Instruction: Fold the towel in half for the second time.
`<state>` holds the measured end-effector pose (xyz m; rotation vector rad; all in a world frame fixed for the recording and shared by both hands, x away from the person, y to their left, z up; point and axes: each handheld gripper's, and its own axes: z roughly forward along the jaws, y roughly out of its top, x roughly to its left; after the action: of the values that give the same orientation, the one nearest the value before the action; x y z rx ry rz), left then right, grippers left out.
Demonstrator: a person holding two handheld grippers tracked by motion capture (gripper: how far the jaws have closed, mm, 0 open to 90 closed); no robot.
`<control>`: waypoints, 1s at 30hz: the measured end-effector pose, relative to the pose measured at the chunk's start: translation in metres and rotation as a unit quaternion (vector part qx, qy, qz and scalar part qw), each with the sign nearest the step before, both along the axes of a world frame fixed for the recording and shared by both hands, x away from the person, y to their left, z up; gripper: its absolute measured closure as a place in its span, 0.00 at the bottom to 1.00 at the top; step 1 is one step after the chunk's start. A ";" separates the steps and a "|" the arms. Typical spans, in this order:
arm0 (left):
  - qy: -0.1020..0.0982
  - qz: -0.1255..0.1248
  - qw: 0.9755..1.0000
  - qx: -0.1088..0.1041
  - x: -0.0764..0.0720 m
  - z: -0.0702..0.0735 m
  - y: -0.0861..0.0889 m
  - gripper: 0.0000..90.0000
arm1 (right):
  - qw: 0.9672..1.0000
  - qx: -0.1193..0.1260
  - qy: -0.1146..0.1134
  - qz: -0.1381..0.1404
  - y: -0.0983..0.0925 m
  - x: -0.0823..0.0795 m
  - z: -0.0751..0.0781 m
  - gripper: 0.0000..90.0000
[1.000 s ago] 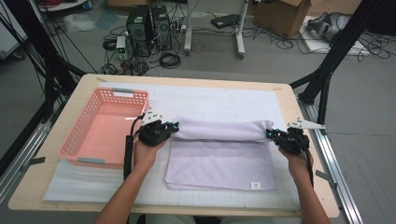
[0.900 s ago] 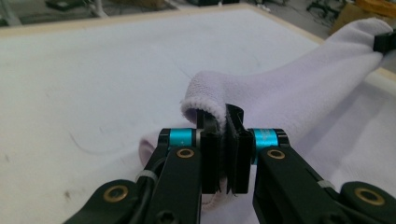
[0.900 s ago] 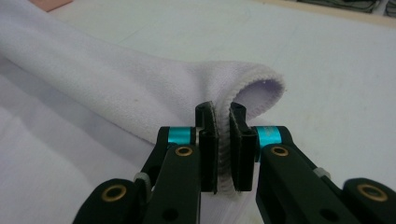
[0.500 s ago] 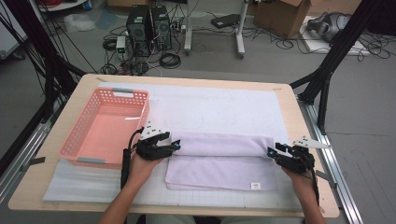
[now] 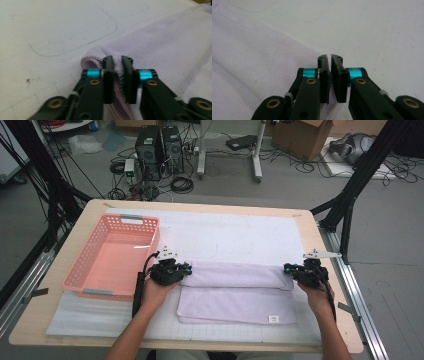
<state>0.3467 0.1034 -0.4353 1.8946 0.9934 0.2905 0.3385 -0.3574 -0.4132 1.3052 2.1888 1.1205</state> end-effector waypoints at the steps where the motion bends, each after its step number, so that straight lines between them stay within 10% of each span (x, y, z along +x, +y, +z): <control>1: -0.009 0.001 1.000 -0.003 -0.003 0.002 0.001 0.94 | 1.000 0.003 0.000 -0.001 -0.001 -0.002 0.000 0.96; 12: -0.042 -0.030 0.998 -0.039 -0.035 0.009 0.011 0.94 | 0.998 0.039 -0.059 0.005 -0.016 -0.053 0.004 0.96; 30: -0.081 -0.055 0.995 -0.035 -0.093 0.000 0.018 0.93 | 0.998 0.019 -0.063 0.011 -0.019 -0.128 -0.013 0.97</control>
<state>0.2540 0.1210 -0.4350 1.8239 0.7790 0.3350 0.2103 -0.3764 -0.4258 1.1941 2.1056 1.2242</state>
